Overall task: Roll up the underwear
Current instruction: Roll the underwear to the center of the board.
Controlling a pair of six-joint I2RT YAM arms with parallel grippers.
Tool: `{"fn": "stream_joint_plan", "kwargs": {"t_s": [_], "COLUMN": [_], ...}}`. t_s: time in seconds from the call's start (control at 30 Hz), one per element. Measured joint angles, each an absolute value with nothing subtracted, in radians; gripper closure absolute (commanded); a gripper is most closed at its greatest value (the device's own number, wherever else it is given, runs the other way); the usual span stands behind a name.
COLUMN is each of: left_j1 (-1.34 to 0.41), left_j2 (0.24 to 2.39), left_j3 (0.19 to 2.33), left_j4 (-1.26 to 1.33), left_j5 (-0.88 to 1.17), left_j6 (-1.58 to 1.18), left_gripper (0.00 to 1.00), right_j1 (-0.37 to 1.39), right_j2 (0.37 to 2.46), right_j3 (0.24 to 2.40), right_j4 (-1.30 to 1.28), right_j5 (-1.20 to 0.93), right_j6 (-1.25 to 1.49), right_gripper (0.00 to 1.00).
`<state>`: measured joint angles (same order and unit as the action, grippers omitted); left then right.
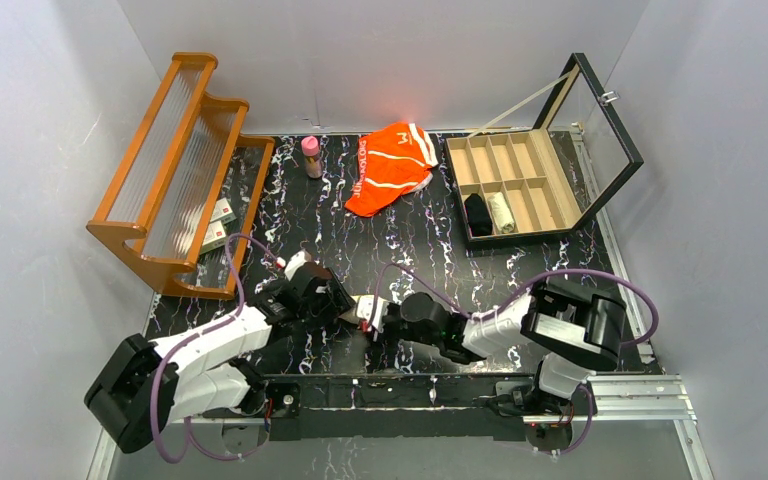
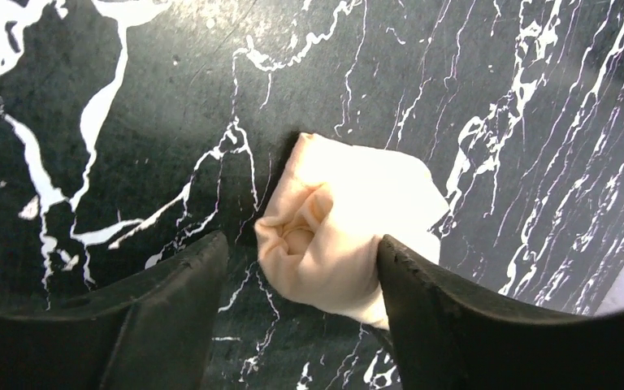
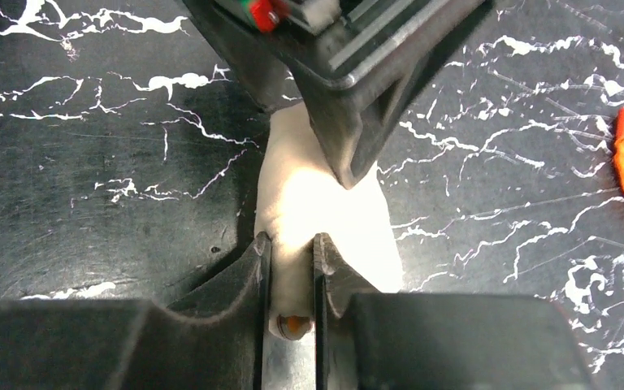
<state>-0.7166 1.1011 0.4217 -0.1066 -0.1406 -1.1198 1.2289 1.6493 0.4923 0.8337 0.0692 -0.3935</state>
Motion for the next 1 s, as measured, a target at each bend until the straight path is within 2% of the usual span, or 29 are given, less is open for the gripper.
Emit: {"fn": "stream_joint_plan", "kwargs": {"t_s": [0.1, 0.3, 0.5, 0.73, 0.9, 1.0], "left_j1": [-0.717, -0.717, -0.717, -0.717, -0.717, -0.717], "left_j2": [1.058, 0.963, 0.919, 0.98, 1.041, 1.079], "left_j3": [0.416, 0.381, 0.317, 0.307, 0.307, 0.307], "left_j4": [-0.137, -0.142, -0.071, 0.047, 0.131, 0.174], "left_j5": [-0.146, -0.145, -0.116, -0.089, -0.09, -0.09], "left_j6": [-1.119, -1.119, -1.127, -1.135, -1.142, -1.15], "left_gripper": [0.24, 0.19, 0.19, 0.19, 0.28, 0.41], "right_j1": [1.192, 1.053, 0.933, 0.871, 0.829, 0.809], "right_j2": [1.641, 1.685, 1.815, 1.887, 1.95, 1.983], "right_j3": [0.474, 0.462, 0.427, 0.419, 0.425, 0.431], "right_j4": [0.857, 0.961, 1.217, 1.326, 1.404, 1.444], "right_j5": [0.004, -0.221, -0.39, -0.488, -0.55, -0.582], "right_j6": [-0.311, -0.017, 0.315, 0.535, 0.658, 0.716], "right_gripper": [0.87, 0.87, 0.86, 0.84, 0.82, 0.82]}}
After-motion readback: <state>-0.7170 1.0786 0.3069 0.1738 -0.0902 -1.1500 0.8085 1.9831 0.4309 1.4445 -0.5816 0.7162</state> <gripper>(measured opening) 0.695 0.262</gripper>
